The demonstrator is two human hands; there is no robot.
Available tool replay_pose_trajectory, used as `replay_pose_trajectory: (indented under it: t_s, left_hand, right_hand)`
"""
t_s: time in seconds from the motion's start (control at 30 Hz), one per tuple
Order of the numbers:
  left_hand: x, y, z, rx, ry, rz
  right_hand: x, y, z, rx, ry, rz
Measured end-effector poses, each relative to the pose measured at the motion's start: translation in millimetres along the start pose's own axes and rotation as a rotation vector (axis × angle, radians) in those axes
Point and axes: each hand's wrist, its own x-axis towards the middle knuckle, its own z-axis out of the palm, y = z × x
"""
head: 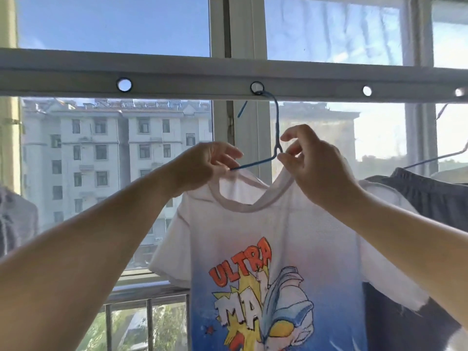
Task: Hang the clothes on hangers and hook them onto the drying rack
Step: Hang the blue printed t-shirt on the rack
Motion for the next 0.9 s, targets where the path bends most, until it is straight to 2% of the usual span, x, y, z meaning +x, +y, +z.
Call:
replay_pose_trajectory:
  t_s: [0.13, 0.27, 0.33, 0.4, 0.5, 0.73, 0.9]
  left_hand:
    - [1.9, 5.7, -0.7, -0.255, 0.016, -0.002]
    - [-2.5, -11.6, -8.4, -0.015, 0.155, -0.094]
    - [-11.2, -21.8, -9.4, 0.084, 0.11, -0.169]
    - [-20.0, -27.0, -6.3, 0.065, 0.067, -0.189]
    - [-25.9, -24.0, -1.4, 0.005, 0.148, -0.118]
    - [-17.4, -12.0, 8.7, 0.196, 0.249, 0.041]
    - [-8.7, 3.7, 22.7, 0.212, 0.317, 0.133]
  right_hand:
    - [1.9, 3.6, 4.4, 0.034, 0.0, 0.018]
    - [2.3, 7.4, 2.8, 0.073, -0.009, 0.033]
    - [2.7, 9.3, 2.4, 0.077, -0.023, 0.05]
    - [2.6, 10.7, 1.5, 0.08, -0.028, 0.058]
    - [2.7, 10.1, 0.7, 0.096, -0.027, 0.061]
    - [5.5, 9.8, -5.5, 0.083, -0.05, 0.053]
    - [3.5, 5.6, -10.6, 0.169, -0.109, 0.09]
